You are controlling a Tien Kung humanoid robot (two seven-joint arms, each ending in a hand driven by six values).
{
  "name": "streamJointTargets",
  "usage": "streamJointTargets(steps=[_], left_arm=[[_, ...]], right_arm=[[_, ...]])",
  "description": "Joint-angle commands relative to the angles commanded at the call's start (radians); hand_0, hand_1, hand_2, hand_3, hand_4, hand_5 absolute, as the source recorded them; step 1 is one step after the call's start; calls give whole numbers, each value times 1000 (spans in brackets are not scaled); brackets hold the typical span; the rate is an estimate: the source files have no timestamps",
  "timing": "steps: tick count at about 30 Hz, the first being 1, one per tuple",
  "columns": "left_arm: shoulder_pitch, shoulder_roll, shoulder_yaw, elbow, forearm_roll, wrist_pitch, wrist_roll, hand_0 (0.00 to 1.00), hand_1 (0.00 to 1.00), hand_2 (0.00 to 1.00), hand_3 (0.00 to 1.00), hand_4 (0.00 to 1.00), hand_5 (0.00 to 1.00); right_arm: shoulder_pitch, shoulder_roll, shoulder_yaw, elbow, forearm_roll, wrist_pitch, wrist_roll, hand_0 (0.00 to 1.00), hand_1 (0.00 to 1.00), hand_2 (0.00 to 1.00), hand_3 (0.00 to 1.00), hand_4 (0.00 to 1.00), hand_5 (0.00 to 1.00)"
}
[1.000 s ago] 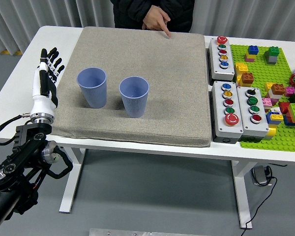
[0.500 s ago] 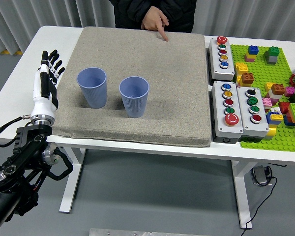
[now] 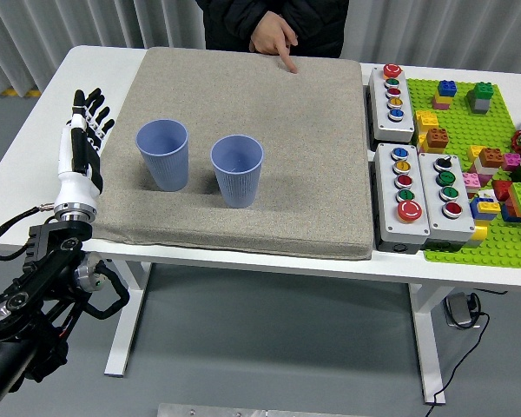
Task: Pick cup pour cup place
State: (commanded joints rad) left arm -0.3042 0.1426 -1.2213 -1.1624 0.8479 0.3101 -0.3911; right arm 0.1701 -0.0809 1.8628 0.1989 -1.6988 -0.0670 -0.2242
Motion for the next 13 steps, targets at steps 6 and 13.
streamJointTargets(steps=[6, 13], left_arm=[[0, -1, -4, -2, 0, 1, 1, 842, 899, 942, 892, 780, 998], [0, -4, -3, -3, 1, 1, 2, 841, 898, 942, 894, 780, 998]], right_arm=[[1, 0, 0, 0, 2, -1, 0, 701, 690, 633, 601, 48, 385], [0, 0, 2, 0, 0, -1, 1, 700, 691, 633, 600, 49, 384]])
